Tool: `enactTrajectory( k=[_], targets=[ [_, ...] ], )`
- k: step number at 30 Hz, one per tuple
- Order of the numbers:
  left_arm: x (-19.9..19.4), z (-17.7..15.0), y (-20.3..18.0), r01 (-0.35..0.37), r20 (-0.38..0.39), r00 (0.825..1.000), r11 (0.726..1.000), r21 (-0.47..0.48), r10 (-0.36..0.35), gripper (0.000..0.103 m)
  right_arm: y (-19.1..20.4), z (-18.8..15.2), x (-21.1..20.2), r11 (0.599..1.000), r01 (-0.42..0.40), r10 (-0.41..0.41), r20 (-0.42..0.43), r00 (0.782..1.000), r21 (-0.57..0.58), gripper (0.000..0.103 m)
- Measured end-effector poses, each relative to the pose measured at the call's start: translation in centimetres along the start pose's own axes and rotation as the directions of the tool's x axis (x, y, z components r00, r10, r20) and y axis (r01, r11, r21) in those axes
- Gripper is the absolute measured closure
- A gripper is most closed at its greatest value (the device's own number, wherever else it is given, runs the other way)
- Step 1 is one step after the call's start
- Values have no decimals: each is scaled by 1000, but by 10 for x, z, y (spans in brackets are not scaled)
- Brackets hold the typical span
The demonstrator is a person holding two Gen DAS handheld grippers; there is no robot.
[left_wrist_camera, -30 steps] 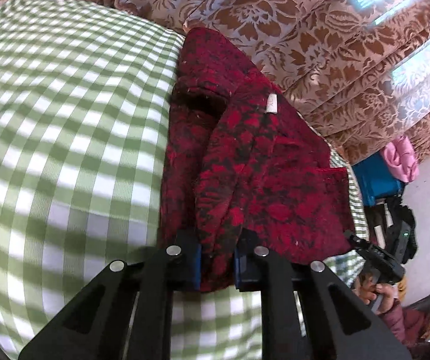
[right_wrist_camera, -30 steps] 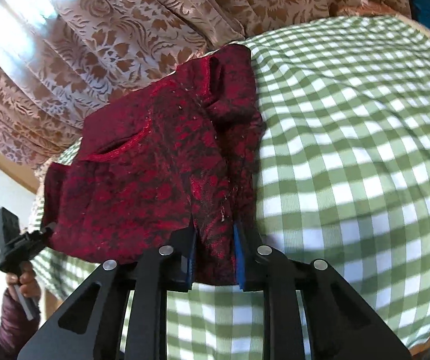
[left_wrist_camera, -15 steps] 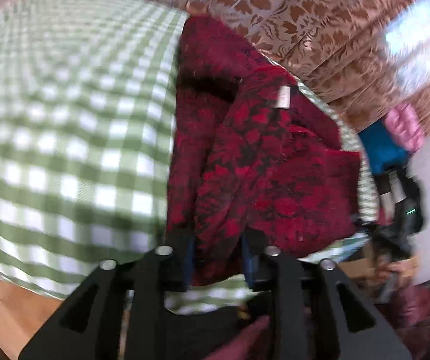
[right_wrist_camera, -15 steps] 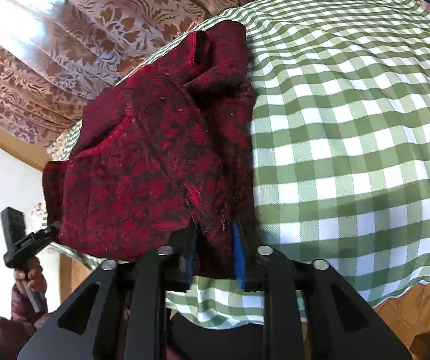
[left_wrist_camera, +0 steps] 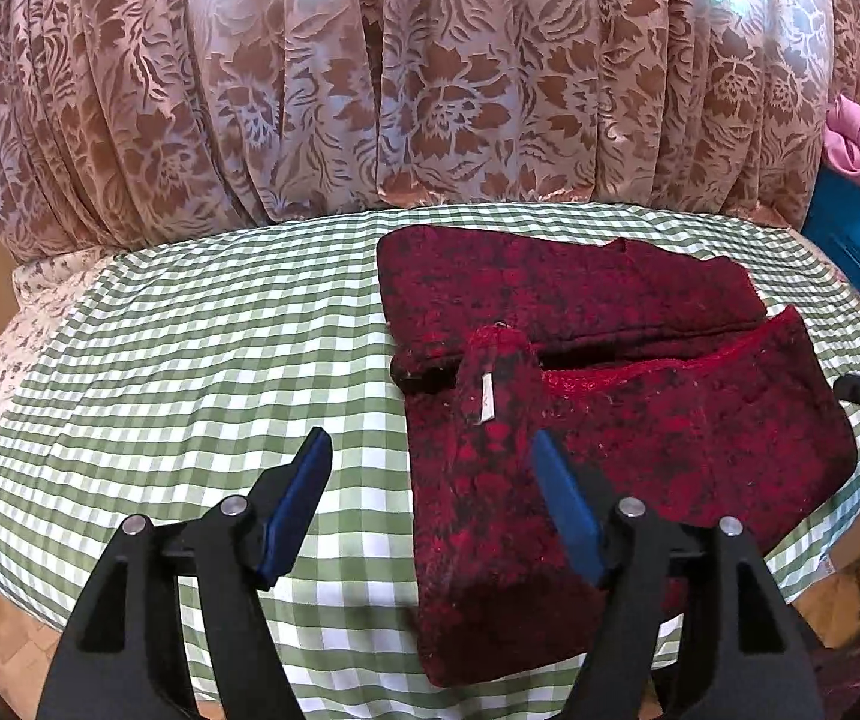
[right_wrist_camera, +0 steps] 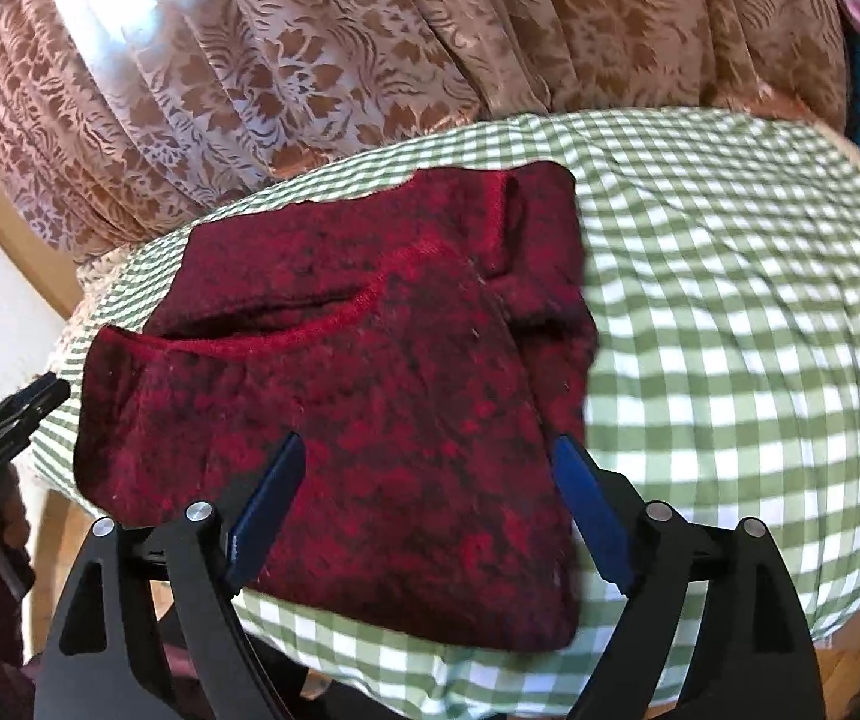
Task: Fold small clothes
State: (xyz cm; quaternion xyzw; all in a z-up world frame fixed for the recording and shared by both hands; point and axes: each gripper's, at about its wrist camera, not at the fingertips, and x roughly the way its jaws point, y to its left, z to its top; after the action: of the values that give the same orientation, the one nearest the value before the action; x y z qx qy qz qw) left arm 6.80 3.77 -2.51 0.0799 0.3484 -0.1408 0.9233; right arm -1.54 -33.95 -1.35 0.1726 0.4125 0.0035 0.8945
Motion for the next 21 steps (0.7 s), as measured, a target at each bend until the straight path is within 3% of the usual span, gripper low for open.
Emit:
enactTrajectory(
  k=[10,16,21],
  targets=[
    [4,-7,-1,-24,-8,1000,1000,-4,24,34,30,25,13,987,80,-70,73,995,-136,20],
    [13,-5,-2,-35,-24,999,999,-2,35,34,29,32,28,983,113,-103,75,992,-144,36],
    [23,-3,-4,-45,-35,998,999,-2,45,33,18,33,36,985,124,-117,63,991,-116,37]
  ],
)
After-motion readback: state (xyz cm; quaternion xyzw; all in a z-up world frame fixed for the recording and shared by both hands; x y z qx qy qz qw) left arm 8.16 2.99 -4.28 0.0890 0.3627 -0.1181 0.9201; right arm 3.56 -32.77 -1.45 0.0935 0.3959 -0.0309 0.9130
